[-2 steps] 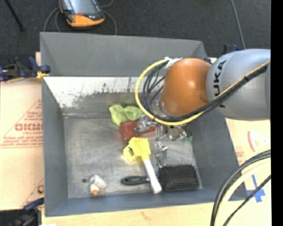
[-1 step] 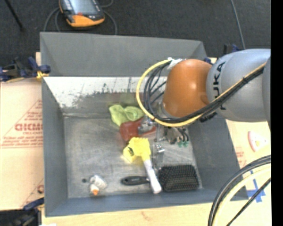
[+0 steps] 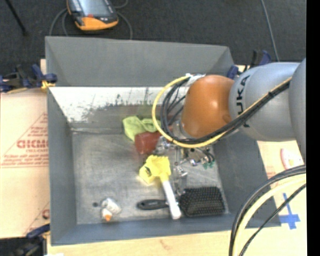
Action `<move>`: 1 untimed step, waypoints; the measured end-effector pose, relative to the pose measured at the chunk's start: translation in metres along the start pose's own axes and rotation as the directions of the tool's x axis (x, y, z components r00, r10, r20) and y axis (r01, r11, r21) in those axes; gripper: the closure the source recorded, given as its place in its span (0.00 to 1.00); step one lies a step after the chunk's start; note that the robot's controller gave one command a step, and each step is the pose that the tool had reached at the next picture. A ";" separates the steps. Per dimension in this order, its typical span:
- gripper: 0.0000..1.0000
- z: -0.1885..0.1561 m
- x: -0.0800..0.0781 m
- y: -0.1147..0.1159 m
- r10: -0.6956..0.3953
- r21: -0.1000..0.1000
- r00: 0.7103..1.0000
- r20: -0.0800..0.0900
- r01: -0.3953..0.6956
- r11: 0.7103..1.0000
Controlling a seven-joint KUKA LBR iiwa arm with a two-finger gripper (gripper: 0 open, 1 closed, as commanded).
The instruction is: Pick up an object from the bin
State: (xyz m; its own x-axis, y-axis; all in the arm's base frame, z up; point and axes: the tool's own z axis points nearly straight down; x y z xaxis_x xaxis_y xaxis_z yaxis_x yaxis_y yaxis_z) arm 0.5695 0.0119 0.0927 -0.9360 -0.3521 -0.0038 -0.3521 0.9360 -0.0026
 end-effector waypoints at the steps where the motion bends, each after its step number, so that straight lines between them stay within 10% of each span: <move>1: 1.00 0.019 -0.003 -0.005 0.182 -0.001 0.983 0.000 -0.182 0.983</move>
Offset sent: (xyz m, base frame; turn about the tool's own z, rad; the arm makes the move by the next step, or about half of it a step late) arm 0.0000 0.0000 0.0000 0.0000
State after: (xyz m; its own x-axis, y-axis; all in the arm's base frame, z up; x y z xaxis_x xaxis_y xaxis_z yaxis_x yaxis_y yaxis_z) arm 0.5744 0.0089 0.0735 -0.9844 -0.1759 -0.0044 -0.1759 0.9844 -0.0004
